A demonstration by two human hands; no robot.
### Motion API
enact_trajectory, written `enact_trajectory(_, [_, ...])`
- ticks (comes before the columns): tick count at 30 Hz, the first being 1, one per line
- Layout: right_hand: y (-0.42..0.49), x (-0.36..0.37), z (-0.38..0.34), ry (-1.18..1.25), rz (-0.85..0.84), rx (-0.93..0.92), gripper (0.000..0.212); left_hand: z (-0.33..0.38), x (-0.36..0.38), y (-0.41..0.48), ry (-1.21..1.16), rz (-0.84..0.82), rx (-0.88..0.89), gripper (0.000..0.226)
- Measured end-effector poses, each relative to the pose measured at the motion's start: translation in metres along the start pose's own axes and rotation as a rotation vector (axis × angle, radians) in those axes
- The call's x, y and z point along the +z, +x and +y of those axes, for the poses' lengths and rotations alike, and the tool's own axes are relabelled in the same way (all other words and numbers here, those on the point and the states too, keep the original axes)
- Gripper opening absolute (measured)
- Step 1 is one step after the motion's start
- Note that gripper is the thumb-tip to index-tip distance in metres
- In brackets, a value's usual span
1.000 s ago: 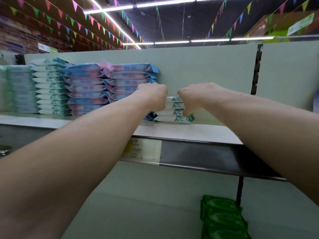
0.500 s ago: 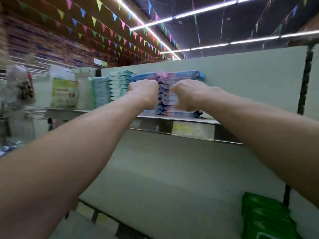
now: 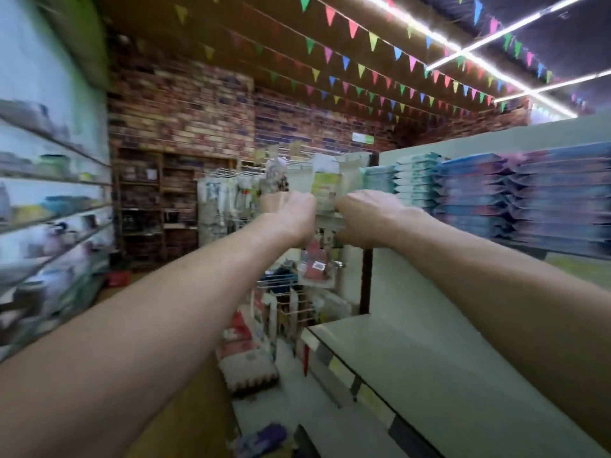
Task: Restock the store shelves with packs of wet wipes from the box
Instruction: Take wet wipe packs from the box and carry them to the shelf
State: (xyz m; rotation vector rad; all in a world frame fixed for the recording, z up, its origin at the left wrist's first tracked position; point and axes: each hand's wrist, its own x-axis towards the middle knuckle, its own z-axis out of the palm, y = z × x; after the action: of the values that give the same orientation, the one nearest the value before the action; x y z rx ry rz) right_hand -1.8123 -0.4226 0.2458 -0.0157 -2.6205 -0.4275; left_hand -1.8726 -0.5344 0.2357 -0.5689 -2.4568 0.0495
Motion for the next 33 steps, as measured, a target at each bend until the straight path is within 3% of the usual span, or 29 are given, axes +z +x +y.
enact_trajectory(10, [-0.015,0.012,-0.169,0.238,-0.02,-0.466,0.022,-0.109,0.009,-0.158,0.214,-0.281,-0.459,0.014])
enact_trajectory(20, [-0.124,-0.015,-0.37,0.426,-0.082,-0.973,0.015,-0.19,-0.028,-0.38,0.314,-0.494,-0.937,0.034])
enact_trajectory(26, [-0.204,-0.03,-0.484,0.455,-0.175,-1.175,0.032,-0.227,-0.043,-0.511,0.324,-0.61,-1.121,0.034])
enact_trajectory(33, [-0.309,-0.022,-0.597,0.435,-0.341,-1.321,0.033,-0.252,-0.041,-0.658,0.22,-0.772,-1.23,0.033])
